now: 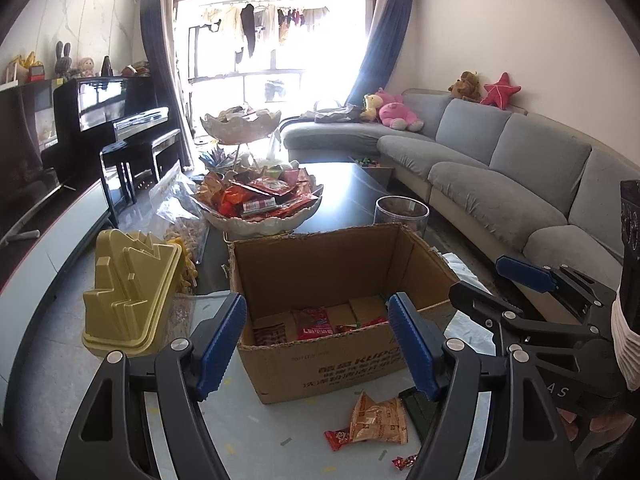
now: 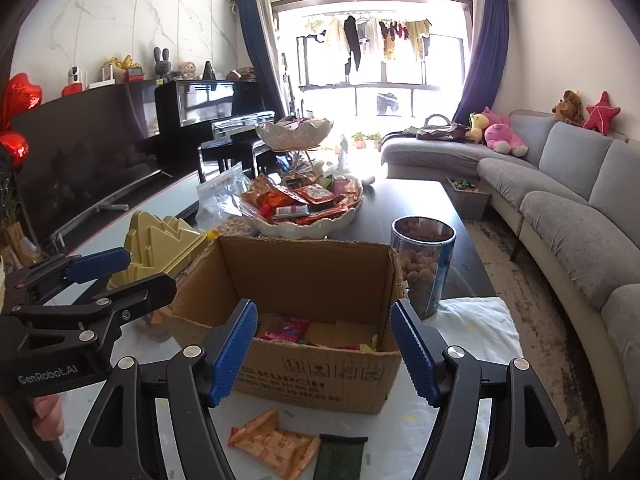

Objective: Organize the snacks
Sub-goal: 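Move both open grippers back down to the remaining snacks, then grasp the orange cookie packet with the left gripper while the right gripper grasps the dark green packet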

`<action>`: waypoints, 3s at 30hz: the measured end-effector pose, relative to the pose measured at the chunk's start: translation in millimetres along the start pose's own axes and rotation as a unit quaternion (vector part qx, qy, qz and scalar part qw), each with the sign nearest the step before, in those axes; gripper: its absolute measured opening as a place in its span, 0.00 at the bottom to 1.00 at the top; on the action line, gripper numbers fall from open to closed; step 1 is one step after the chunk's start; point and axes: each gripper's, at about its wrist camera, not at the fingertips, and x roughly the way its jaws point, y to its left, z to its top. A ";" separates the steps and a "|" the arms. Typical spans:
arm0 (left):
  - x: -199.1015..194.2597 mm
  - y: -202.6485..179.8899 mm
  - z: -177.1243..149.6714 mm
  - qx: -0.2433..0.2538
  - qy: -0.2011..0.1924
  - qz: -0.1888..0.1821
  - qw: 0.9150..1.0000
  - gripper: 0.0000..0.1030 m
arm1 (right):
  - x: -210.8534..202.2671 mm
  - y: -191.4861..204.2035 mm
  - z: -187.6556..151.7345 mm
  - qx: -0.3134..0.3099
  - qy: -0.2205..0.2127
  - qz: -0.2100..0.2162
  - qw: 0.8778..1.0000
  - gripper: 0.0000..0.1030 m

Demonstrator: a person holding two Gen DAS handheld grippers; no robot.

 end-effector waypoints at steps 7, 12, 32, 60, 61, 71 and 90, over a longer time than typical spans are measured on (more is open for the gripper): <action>-13.9 -6.5 -13.9 0.006 0.006 -0.005 1.000 0.71 | -16.3 -4.3 -13.2 0.008 0.005 -0.009 1.000 0.68; -17.4 -12.2 -27.4 0.005 0.018 -0.012 1.000 0.71 | -23.4 -3.7 -25.9 0.010 0.015 -0.010 1.000 0.68; 25.8 -19.0 -93.8 0.016 0.082 -0.063 0.995 0.71 | -0.8 -9.1 -97.5 0.008 0.106 -0.036 0.994 0.68; 113.3 -13.3 -124.8 0.019 0.180 -0.149 0.972 0.51 | 68.8 -12.0 -148.3 0.039 0.212 -0.037 0.976 0.67; 114.6 -13.7 -125.4 0.019 0.182 -0.150 0.972 0.51 | 70.5 -11.5 -149.0 0.037 0.214 -0.038 0.975 0.66; 122.9 -25.1 -126.7 0.019 0.191 -0.161 0.968 0.47 | 76.6 -6.6 -152.7 0.023 0.221 -0.050 0.974 0.53; 104.3 -53.3 -126.4 0.022 0.162 -0.140 0.977 0.32 | 60.8 -29.4 -143.0 0.058 0.192 -0.041 0.979 0.44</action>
